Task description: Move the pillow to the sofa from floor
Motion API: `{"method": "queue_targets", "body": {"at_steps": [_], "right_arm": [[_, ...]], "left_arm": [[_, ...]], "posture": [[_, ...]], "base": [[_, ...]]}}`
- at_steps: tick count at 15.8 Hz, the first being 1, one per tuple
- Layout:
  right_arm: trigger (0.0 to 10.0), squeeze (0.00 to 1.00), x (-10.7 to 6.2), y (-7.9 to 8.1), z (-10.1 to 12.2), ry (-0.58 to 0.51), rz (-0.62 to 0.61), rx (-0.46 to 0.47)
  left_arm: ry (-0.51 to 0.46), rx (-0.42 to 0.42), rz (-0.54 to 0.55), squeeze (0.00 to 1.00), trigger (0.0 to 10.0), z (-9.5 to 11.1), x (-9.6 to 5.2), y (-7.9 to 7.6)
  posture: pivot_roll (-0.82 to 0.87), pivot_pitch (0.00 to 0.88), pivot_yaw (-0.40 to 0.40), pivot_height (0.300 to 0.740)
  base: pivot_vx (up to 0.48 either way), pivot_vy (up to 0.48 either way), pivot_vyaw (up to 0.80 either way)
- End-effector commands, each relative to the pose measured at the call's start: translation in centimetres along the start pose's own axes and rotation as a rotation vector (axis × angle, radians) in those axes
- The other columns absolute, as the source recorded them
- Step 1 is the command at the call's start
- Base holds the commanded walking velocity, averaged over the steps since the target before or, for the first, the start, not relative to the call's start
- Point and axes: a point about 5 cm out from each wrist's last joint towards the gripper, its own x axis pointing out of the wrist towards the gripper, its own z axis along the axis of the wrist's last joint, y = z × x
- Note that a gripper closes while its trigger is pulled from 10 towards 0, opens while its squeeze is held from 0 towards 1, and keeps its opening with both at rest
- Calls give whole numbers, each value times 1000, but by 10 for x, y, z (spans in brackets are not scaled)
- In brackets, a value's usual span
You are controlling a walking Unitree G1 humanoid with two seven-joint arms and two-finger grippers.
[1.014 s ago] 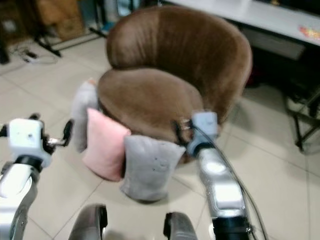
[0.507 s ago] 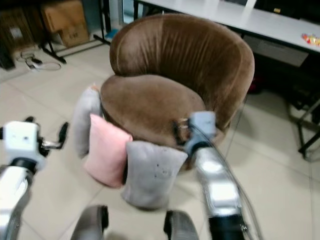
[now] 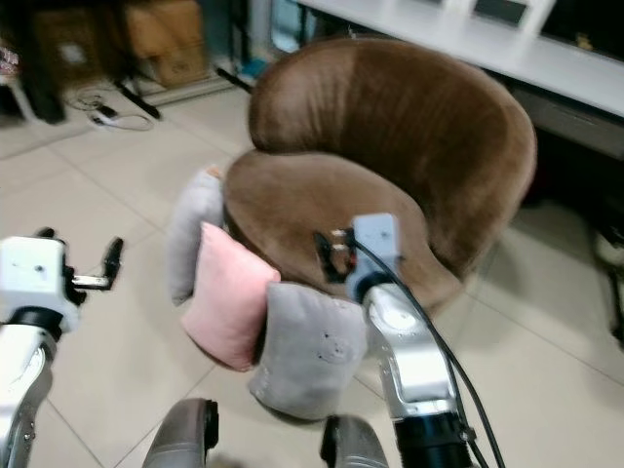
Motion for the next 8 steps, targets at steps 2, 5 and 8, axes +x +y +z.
{"method": "queue_targets", "body": {"at_steps": [2, 5, 8], "right_arm": [[10000, 1000, -2, -13, -3, 13, -44, -7], [10000, 1000, -2, -13, -3, 14, -44, -9], [10000, 1000, -1, -13, -3, 12, -44, -10]], "left_arm": [[-14, -16, -29, 0, 10000, 3, 2, -9], [-15, -17, -31, 0, 10000, 3, 2, -9], [-17, -18, -31, 0, 10000, 3, 1, -9]], "posture": [[17, 0, -83, 610], [18, 0, -84, 610], [19, 0, -85, 610]], "base": [[309, 0, 0], [314, 0, 0], [316, 0, 0]]}}
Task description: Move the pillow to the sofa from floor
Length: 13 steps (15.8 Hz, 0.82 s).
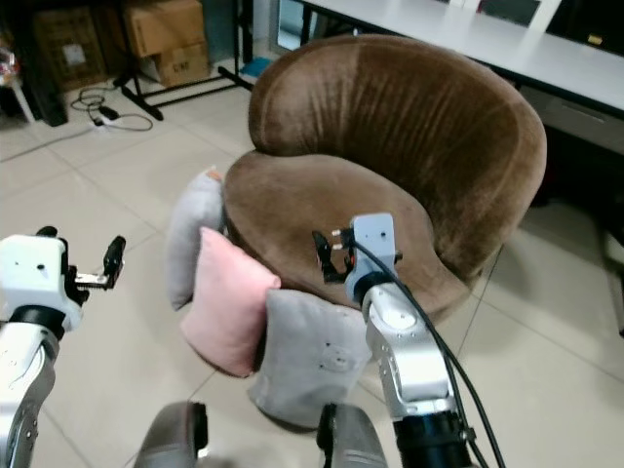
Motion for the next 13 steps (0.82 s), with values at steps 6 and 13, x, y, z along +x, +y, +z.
{"method": "queue_targets", "body": {"at_steps": [6, 13], "right_arm": [[10000, 1000, 0, -5, 1, -16, -11, -13], [10000, 1000, 0, -4, -1, -9, 17, 6]], "left_arm": [[-16, -1, -27, 0, 10000, 3, 1, -5], [-8, 24, -22, 0, 10000, 1, 1, -6]], "posture": [[23, 0, -84, 610], [22, 0, -85, 610]], "base": [[315, 0, 239], [258, 0, 343]]}}
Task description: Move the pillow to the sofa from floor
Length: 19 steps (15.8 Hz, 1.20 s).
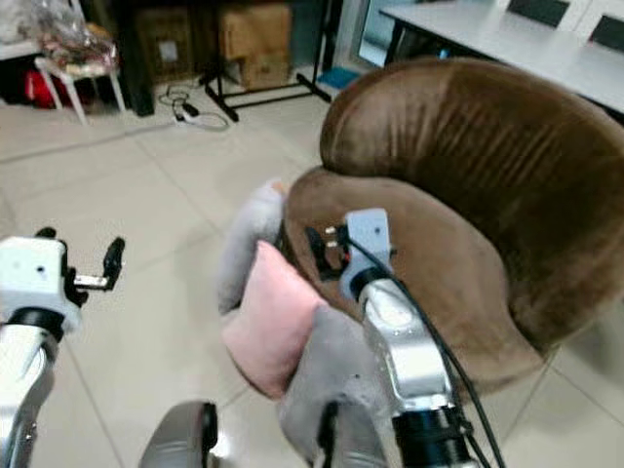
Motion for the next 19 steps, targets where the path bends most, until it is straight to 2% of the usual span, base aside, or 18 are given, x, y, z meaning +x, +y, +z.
{"method": "queue_targets", "body": {"at_steps": [1, 13, 19], "right_arm": [[10000, 1000, -3, -8, -5, 22, -20, 25], [10000, 1000, -4, -18, -13, 72, -44, -14], [10000, 1000, 0, -22, -15, 107, -63, -48]], "left_arm": [[13, 26, -27, 0, 10000, -1, 2, -6], [46, 44, -95, 0, 10000, -7, -1, -12], [95, 36, -109, 0, 10000, -13, -3, -14]], "posture": [[23, 0, -88, 605], [17, 0, -84, 500], [17, 0, -86, 495]], "base": [[0, 0, 0], [0, 0, 0], [0, 0, 0]]}}
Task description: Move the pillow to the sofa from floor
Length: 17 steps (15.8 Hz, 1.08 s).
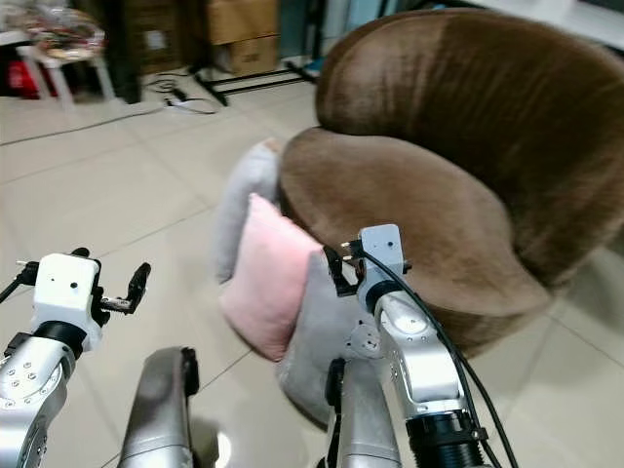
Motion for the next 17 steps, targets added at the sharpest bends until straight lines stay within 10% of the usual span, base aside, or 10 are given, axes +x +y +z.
{"method": "queue_targets", "body": {"at_steps": [1, 10, 11, 17], "right_arm": [[10000, 1000, 2, -7, 1, 16, -27, -13], [10000, 1000, 34, -24, -21, 201, 21, -111], [10000, 102, 41, -27, -25, 243, 45, -160], [10000, 0, 55, -28, -33, 316, 52, -191]], "left_arm": [[-8, -5, -9, 0, 10000, 4, 2, -1], [-72, 109, -380, 0, 10000, 15, 4, -24], [-80, 102, -419, 0, 10000, 18, 3, -25], [-82, 119, -515, 0, 10000, 22, -13, -24]], "posture": [[17, 0, -86, 495], [23, 0, -54, 495], [27, 0, -46, 495], [61, 97, -39, 495]], "base": [[0, 0, 0], [0, 0, 0], [0, 0, 0], [0, 0, 0]]}}
